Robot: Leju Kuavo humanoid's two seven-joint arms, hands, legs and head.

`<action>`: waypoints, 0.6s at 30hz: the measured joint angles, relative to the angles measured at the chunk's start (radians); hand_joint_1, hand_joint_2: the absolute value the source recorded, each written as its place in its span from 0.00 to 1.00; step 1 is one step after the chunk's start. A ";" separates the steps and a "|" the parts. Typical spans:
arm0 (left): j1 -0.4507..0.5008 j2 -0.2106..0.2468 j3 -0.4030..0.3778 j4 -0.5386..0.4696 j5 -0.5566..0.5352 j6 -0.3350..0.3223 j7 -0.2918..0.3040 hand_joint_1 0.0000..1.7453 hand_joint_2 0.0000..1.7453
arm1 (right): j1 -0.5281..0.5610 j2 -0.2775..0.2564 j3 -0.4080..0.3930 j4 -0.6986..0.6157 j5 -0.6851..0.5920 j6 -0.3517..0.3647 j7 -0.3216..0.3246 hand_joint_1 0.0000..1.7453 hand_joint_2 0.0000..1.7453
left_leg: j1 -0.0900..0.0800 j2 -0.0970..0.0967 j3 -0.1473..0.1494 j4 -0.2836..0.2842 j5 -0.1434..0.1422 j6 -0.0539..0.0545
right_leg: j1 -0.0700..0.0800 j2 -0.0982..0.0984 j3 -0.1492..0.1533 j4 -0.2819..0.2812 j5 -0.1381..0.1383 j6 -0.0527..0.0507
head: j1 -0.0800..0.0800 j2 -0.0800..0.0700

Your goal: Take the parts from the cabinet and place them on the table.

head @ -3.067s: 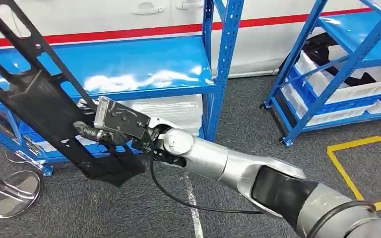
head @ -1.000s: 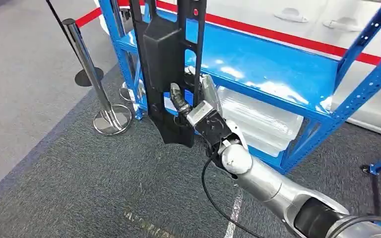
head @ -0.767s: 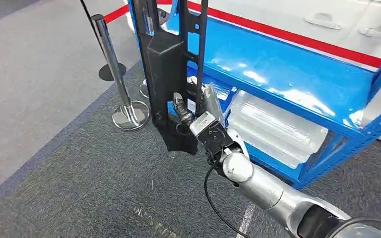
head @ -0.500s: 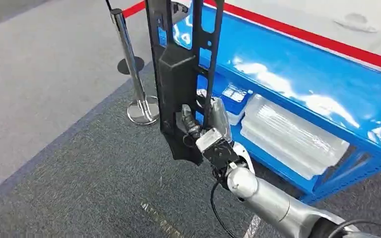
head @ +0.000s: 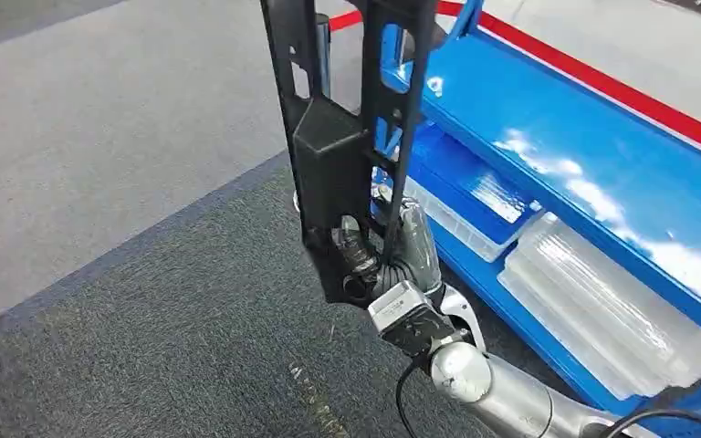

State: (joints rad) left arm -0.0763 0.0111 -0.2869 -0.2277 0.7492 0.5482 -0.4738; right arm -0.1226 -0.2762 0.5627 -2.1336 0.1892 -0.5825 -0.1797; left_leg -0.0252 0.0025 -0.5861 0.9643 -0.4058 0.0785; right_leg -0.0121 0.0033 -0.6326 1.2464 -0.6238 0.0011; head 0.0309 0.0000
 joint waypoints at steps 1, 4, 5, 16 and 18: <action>-0.002 -0.002 -0.001 0.000 0.000 0.000 0.000 0.00 1.00 | 0.006 0.000 0.000 -0.002 0.000 0.000 0.000 1.00 1.00 | 0.001 -0.022 -0.001 0.002 -0.003 0.000 | -0.005 0.001 -0.043 0.068 -0.018 0.005 | 0.000 0.000; 0.000 -0.003 -0.006 0.000 0.002 0.001 0.002 0.00 1.00 | 0.010 -0.001 0.000 -0.006 0.000 0.000 0.002 1.00 1.00 | 0.018 -0.075 -0.002 0.028 -0.018 -0.020 | -0.021 0.002 -0.032 -0.003 0.072 0.030 | 0.000 0.000; 0.004 -0.003 -0.007 0.000 0.004 0.002 0.004 0.00 1.00 | 0.010 -0.001 0.000 -0.009 -0.001 0.001 0.003 1.00 1.00 | 0.027 -0.090 -0.005 0.047 -0.030 -0.031 | -0.030 0.012 0.004 -0.083 0.122 0.042 | 0.001 0.000; 0.001 0.001 -0.016 0.000 0.004 -0.011 -0.005 0.00 1.00 | 0.004 -0.002 0.000 -0.030 0.016 0.002 0.010 1.00 1.00 | 0.033 -0.010 -0.208 0.383 -0.163 -0.062 | -0.017 -0.022 0.043 -0.144 0.104 0.001 | -0.003 0.000; 0.004 0.000 -0.022 0.000 0.003 -0.013 -0.006 0.00 1.00 | 0.004 -0.002 0.000 -0.030 0.021 0.002 0.019 1.00 1.00 | 0.027 -0.010 -0.221 0.386 -0.130 -0.048 | -0.010 -0.052 0.050 -0.144 0.096 -0.005 | -0.003 0.000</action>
State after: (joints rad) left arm -0.0724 0.0107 -0.3086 -0.2274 0.7523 0.5356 -0.4795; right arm -0.1185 -0.2785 0.5627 -2.1633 0.2098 -0.5810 -0.1610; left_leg 0.0018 -0.0074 -0.8074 1.3505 -0.5360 0.0307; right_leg -0.0219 -0.0485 -0.5828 1.1022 -0.5280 -0.0040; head 0.0275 0.0000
